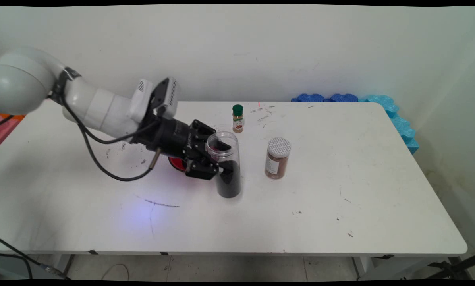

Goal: Pour the black seasoning powder in the red bowl

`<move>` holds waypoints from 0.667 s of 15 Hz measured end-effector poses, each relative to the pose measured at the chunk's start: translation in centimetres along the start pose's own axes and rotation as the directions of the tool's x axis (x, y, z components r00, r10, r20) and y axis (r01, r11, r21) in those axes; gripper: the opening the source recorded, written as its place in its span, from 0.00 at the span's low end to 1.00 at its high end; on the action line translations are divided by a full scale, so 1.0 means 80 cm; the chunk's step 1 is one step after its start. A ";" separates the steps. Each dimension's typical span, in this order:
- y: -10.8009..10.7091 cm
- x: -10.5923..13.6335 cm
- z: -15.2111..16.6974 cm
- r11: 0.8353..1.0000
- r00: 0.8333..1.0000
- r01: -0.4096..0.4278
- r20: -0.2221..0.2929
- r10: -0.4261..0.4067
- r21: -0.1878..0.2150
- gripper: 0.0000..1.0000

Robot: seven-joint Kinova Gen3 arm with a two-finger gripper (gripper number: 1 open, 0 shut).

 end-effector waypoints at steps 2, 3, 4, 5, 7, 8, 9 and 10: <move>0.001 0.007 -0.017 1.000 1.000 -0.012 -0.013 0.012 -0.007 0.00; 0.001 0.010 -0.023 1.000 1.000 -0.018 -0.018 0.018 -0.010 0.00; 0.001 0.012 -0.028 1.000 0.999 -0.023 -0.022 0.022 -0.011 0.00; 0.000 0.015 -0.034 0.999 0.999 -0.029 -0.029 0.029 -0.013 0.00; -0.003 0.022 -0.047 0.999 0.998 -0.045 -0.044 0.044 -0.018 0.00; -0.004 0.026 -0.053 0.998 0.997 -0.055 -0.051 0.054 -0.021 0.00; -0.006 0.030 -0.060 0.998 0.996 -0.065 -0.059 0.063 -0.027 0.00; -0.008 0.033 -0.066 0.997 0.995 -0.073 -0.065 0.071 -0.032 0.00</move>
